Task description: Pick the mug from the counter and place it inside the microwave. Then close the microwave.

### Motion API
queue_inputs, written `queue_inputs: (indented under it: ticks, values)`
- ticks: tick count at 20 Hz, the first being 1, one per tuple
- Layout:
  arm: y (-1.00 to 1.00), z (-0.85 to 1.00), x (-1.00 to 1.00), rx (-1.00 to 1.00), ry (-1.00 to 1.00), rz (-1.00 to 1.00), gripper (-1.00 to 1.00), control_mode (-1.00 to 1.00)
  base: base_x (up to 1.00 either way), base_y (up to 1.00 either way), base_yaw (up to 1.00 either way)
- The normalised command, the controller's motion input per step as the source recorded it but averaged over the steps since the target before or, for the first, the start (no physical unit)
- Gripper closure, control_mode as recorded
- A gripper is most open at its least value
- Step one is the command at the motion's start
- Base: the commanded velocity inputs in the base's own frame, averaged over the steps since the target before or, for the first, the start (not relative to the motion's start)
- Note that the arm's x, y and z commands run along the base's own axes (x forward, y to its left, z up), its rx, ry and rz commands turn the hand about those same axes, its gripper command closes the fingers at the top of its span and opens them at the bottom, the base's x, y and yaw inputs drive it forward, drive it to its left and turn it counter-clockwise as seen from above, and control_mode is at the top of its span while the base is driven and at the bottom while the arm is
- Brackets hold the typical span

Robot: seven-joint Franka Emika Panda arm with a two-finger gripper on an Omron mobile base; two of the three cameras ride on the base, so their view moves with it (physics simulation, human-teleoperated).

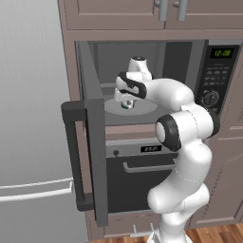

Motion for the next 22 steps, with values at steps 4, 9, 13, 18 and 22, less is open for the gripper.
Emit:
queue_inputs:
  ticks: [4,9,13,18,22]
  values:
    - [0.00,0.00,0.00,0.00,0.00,0.00,-1.00,-1.00,0.00,0.00,0.00]
    - [0.00,0.00,0.00,0.00,0.00,0.00,-1.00,-1.00,0.00,0.00,0.00]
    - [0.00,0.00,-0.16,0.00,0.00,0.00,-1.00,-1.00,0.00,0.00,0.00]
    - [0.00,0.00,-0.50,0.00,0.00,0.00,-1.00,-1.00,0.00,0.00,0.00]
    - [-0.01,0.00,-0.65,0.00,-0.03,0.00,-1.00,-1.00,0.00,0.00,0.00]
